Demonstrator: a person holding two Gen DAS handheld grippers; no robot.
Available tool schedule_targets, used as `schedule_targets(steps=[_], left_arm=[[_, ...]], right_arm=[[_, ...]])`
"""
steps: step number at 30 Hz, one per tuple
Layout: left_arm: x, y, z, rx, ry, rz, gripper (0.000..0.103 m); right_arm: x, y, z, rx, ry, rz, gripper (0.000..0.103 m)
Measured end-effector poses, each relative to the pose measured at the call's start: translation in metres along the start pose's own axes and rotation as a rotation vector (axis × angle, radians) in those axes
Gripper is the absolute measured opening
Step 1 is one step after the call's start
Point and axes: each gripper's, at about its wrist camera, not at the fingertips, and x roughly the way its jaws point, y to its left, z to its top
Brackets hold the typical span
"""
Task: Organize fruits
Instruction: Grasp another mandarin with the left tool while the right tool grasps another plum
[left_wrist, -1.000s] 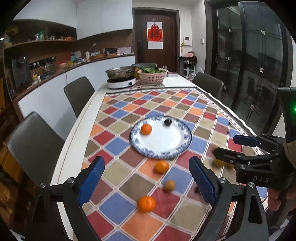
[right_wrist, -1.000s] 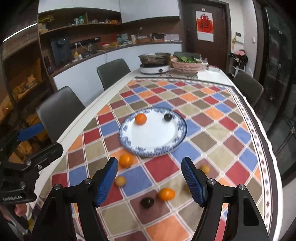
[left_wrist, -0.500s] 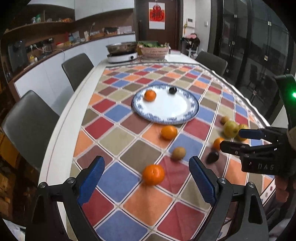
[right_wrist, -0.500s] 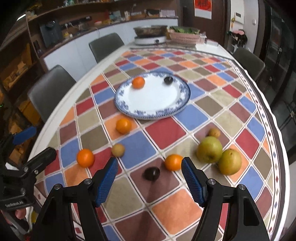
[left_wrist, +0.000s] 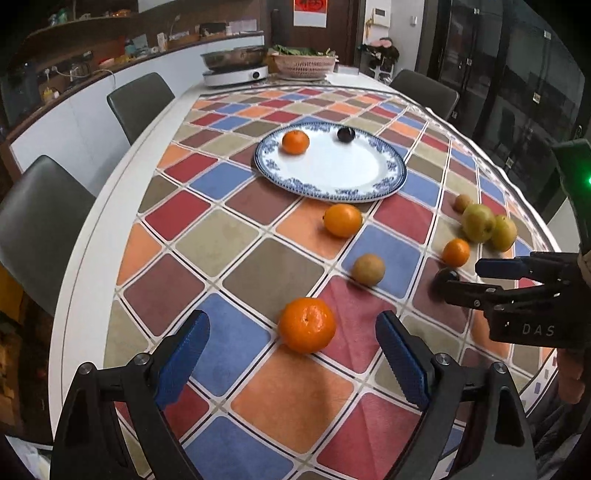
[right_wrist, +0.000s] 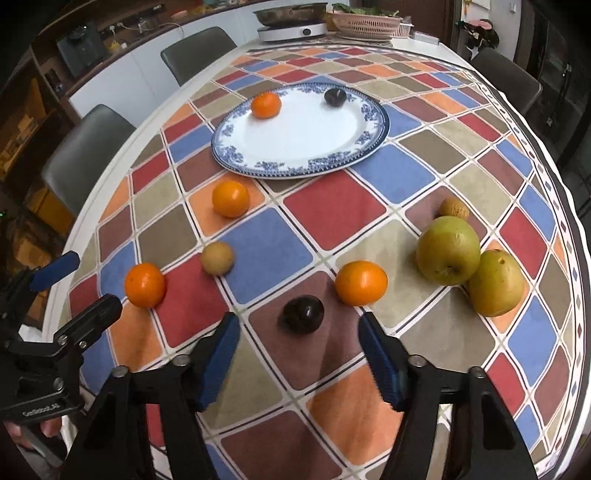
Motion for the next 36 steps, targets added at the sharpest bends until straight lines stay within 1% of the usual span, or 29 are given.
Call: schedule_targets(steps=[3,4,12,13,15,17,18,19,20,23,25,29,30,36], left_arm=[[0.009,0.001,-0.001,0.0,0.018,-0.01,0.086],[0.012,0.002,-0.001,-0.003,0.024,-0.014,0.083],[0.033,0.007,-0.002,-0.022,0.067,-0.053,0.069],[0.036,0.008,-0.001,-0.023,0.071,-0.058,0.065],[0.039,0.008,-0.002,-0.025,0.082,-0.075,0.061],[0.042,0.007,-0.001,-0.026,0.089,-0.084,0.06],[0.044,0.007,-0.002,-0.027,0.092,-0.088,0.059],[0.045,0.007,-0.002,-0.029,0.095,-0.092,0.056],[0.046,0.007,-0.002,-0.031,0.098,-0.096,0.054],[0.048,0.007,-0.002,-0.033,0.106,-0.099,0.051],[0.05,0.007,-0.002,-0.034,0.111,-0.1,0.047],[0.052,0.007,-0.002,-0.038,0.114,-0.102,0.041],[0.051,0.006,-0.001,-0.035,0.115,-0.099,0.041],[0.047,0.002,-0.002,-0.025,0.112,-0.084,0.041]], right_arm=[[0.005,-0.001,0.0,0.002,0.012,0.004,0.062],[0.007,-0.001,0.0,0.002,0.014,0.003,0.06],[0.018,0.003,0.003,-0.02,0.032,-0.007,0.053],[0.018,0.003,0.003,-0.021,0.033,-0.007,0.05],[0.02,0.003,0.004,-0.025,0.036,-0.006,0.047],[0.021,0.002,0.004,-0.026,0.036,-0.006,0.047],[0.022,0.002,0.004,-0.025,0.036,-0.005,0.045],[0.022,0.002,0.004,-0.025,0.037,-0.004,0.042],[0.023,0.002,0.004,-0.026,0.038,-0.002,0.041],[0.025,0.001,0.004,-0.03,0.04,-0.002,0.04],[0.026,0.001,0.004,-0.031,0.04,0.001,0.035],[0.028,0.001,0.003,-0.039,0.033,-0.003,0.032],[0.028,0.001,0.003,-0.042,0.028,-0.005,0.029],[0.027,0.0,0.001,-0.05,0.014,0.011,0.029]])
